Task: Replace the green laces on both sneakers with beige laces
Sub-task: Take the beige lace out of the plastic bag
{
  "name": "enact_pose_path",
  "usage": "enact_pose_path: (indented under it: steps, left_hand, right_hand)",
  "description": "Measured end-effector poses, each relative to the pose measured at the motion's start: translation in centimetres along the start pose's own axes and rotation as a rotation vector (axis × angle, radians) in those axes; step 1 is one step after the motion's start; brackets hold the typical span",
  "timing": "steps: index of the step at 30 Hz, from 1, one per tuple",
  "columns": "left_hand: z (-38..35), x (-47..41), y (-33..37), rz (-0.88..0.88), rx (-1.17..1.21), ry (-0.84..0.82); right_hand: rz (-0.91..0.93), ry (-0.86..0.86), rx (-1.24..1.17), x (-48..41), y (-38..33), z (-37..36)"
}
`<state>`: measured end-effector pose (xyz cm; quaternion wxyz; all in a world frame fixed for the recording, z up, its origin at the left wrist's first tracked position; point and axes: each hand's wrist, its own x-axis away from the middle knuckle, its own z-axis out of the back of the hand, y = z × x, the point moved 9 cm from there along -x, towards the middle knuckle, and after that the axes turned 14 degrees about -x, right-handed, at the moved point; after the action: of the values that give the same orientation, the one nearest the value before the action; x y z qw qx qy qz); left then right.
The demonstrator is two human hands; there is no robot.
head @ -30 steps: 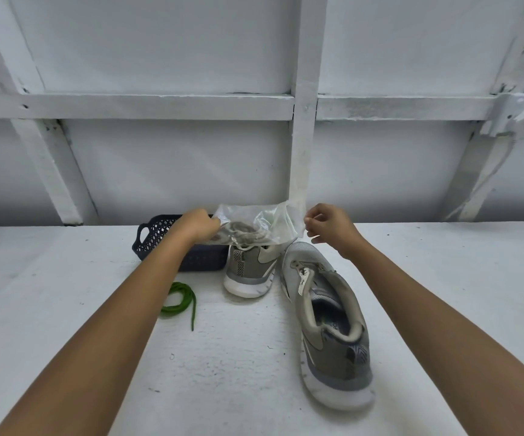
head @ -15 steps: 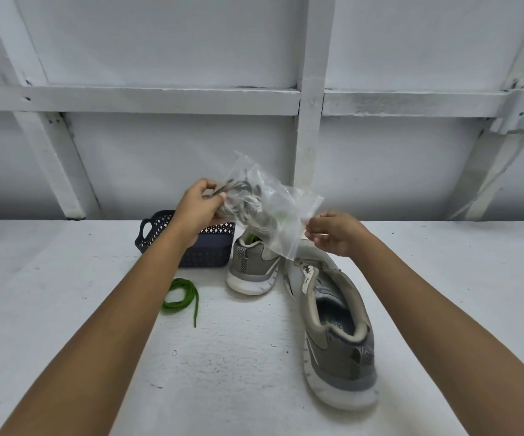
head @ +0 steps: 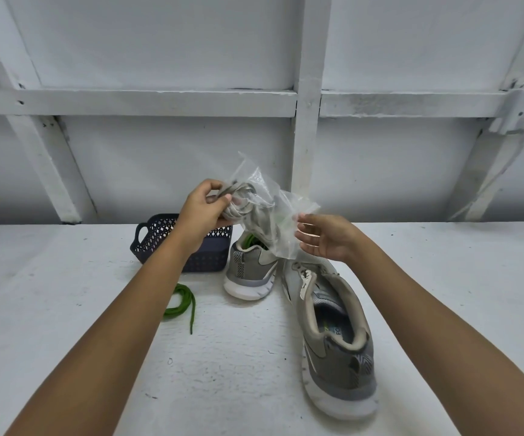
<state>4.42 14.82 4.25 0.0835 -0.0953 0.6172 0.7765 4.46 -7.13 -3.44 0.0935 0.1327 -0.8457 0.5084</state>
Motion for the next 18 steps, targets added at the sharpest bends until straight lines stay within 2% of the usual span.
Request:
enact_pose_path:
  steps: [2, 6, 12, 18]
  left_hand:
    - [0.3, -0.1, -0.1, -0.004, 0.0, 0.031]
    - [2.1, -0.6, -0.7, 0.007, -0.029, 0.145]
    - [1.3, -0.6, -0.2, -0.015, 0.048, 0.102]
    - [1.4, -0.5, -0.6, -0.01, 0.049, 0.095]
  right_hand:
    - [0.031, 0.019, -0.007, -0.2, 0.0, 0.2]
    - [0.052, 0.015, -0.223, -0.5, -0.1, 0.8]
    - [-0.027, -0.166, -0.382, -0.6, 1.0, -0.1]
    - [-0.067, -0.15, -0.358, -1.0, 1.4, 0.0]
